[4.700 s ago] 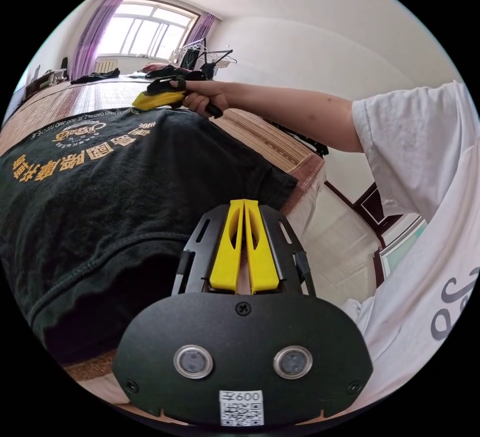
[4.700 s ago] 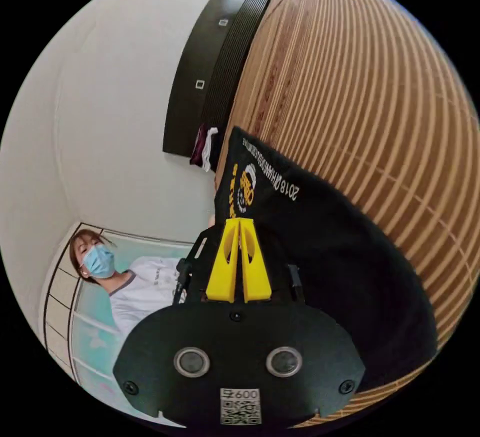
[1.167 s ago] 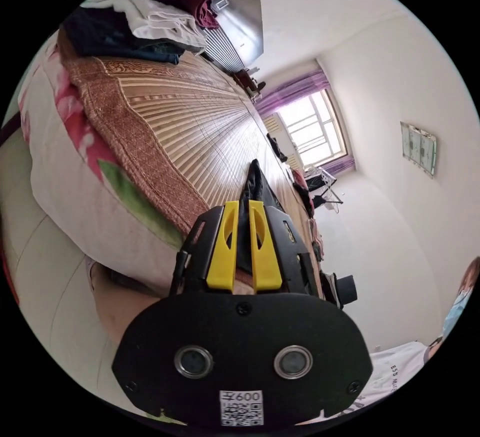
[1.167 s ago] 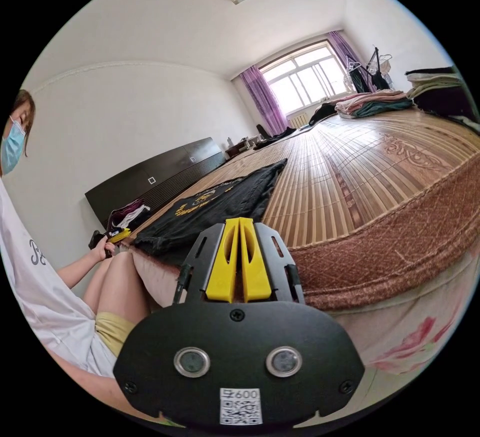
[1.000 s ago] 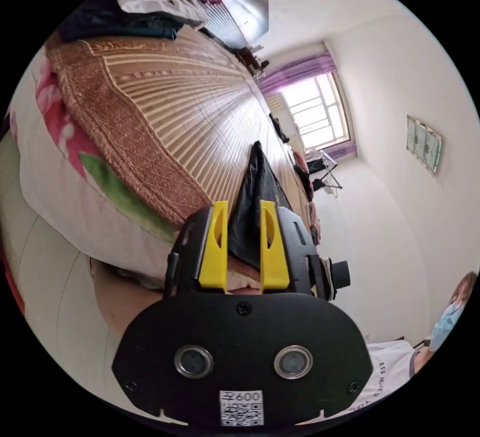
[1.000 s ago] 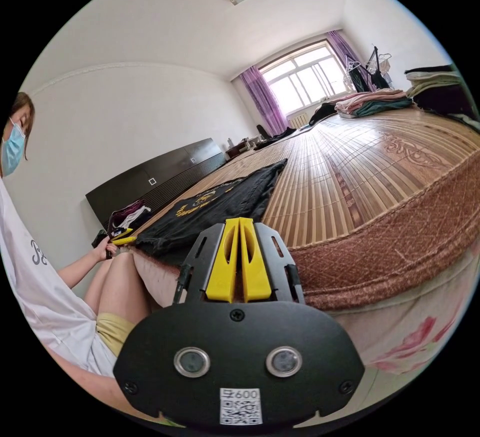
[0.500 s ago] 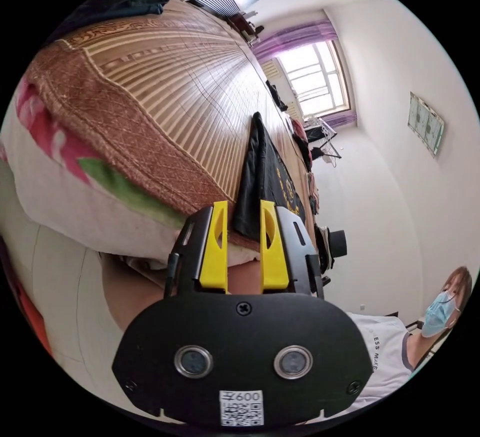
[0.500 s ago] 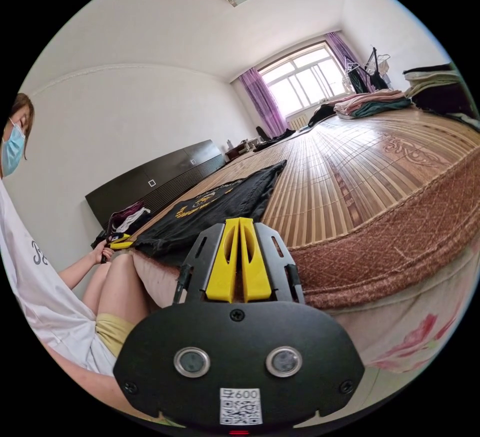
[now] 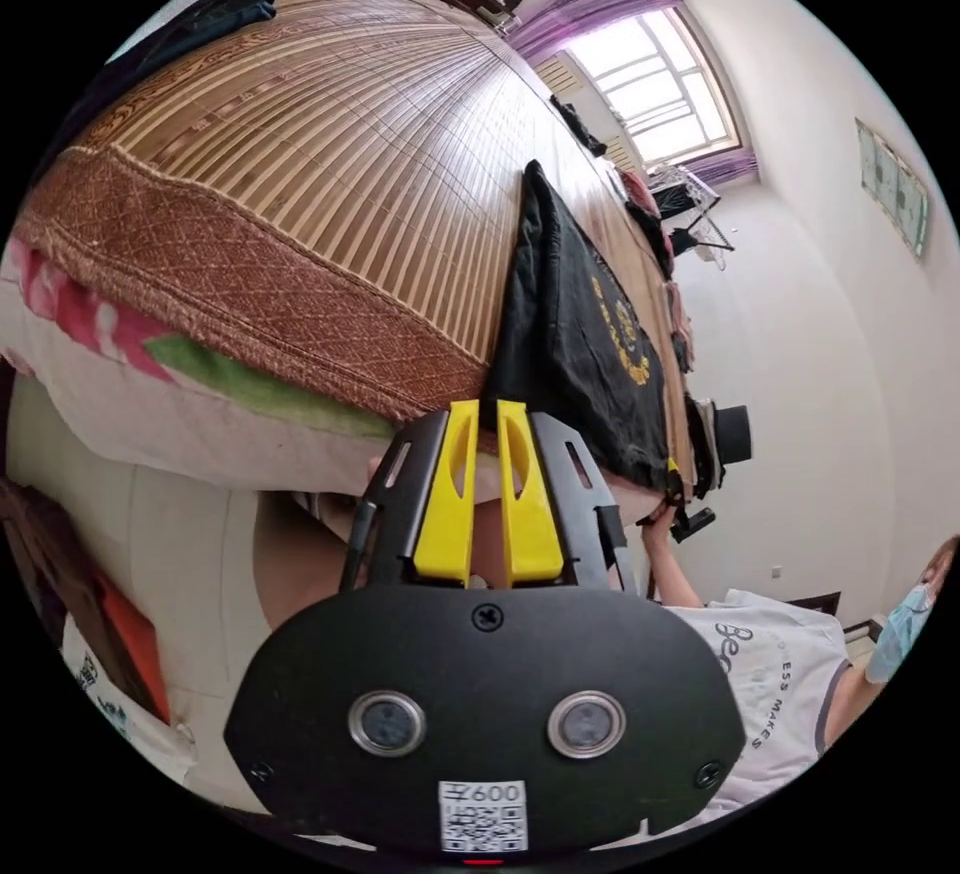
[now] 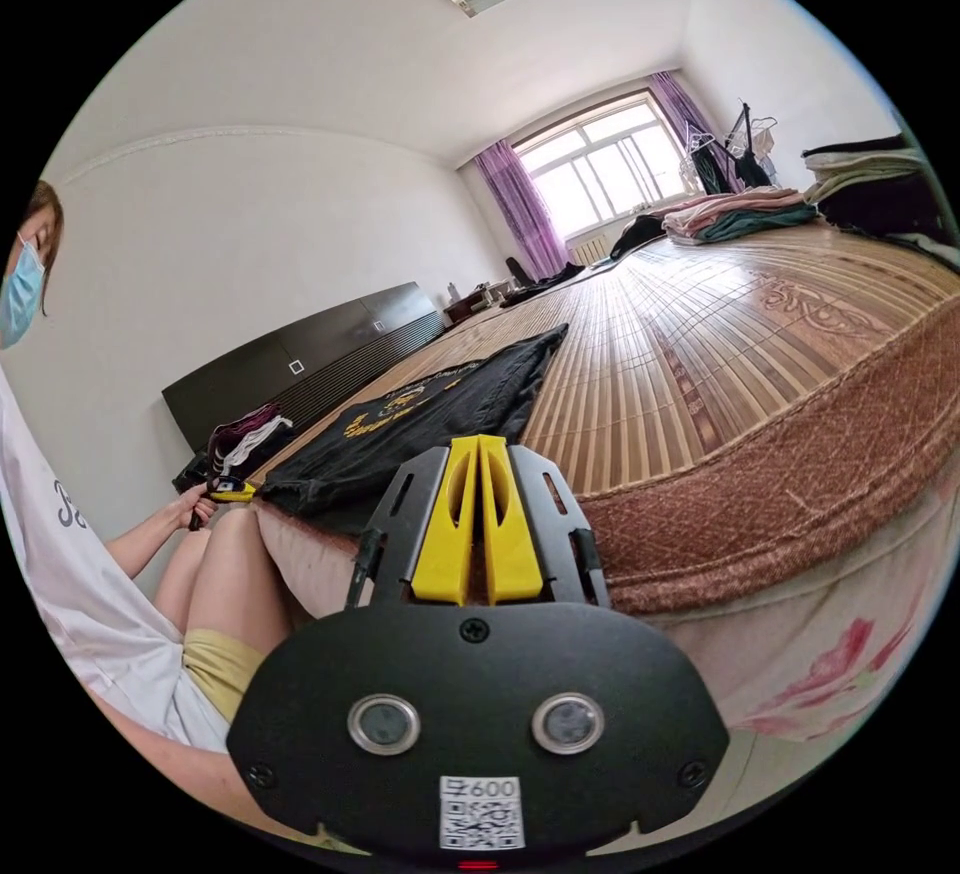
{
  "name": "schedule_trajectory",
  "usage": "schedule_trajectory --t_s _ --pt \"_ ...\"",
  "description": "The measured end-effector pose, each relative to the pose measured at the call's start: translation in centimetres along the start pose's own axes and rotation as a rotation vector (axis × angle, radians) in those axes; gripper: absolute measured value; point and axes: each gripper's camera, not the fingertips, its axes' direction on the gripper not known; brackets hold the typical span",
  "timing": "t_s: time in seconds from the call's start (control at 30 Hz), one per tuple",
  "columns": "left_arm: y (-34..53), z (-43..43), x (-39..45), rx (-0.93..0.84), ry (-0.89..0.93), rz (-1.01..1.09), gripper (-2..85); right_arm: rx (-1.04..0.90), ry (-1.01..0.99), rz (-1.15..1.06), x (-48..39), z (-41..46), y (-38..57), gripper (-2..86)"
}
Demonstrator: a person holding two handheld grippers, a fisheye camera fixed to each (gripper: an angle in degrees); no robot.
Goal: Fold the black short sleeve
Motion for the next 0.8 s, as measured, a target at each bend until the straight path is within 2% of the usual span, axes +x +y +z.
schedule_trajectory --t_s 0.2,0.27,0.3,0.37,0.5,0.67,0.8 --pt "1.3 2.7 4.2 -0.014 -0.141 0.059 1.5 -0.005 0.014 0.023 4.8 -0.1 9.0 -0.9" --pt "2.0 3.2 5.1 0.001 -0.158 0.065 1.1 -0.084 0.108 0.229 5.4 0.1 10.7 -0.9" --pt "2.2 3.2 5.2 0.006 -0.155 0.064 1.1 -0.076 0.115 0.214 4.6 0.0 11.1 -0.9" --pt "2.7 3.4 5.3 0.015 -0.135 0.06 0.9 0.034 0.113 -0.017 -1.3 -0.4 13.4 -0.9" --pt "2.9 3.2 5.1 0.015 -0.098 0.054 0.7 0.006 0.193 -0.294 -10.6 3.5 18.1 -0.8" --pt "2.3 -0.3 6.0 0.077 0.01 0.091 0.5 -0.036 -0.006 -0.649 -25.1 14.5 33.1 -0.5" --pt "1.4 -2.1 6.2 0.069 0.072 0.094 0.4 -0.127 0.012 -0.786 -33.4 23.0 45.0 1.6"
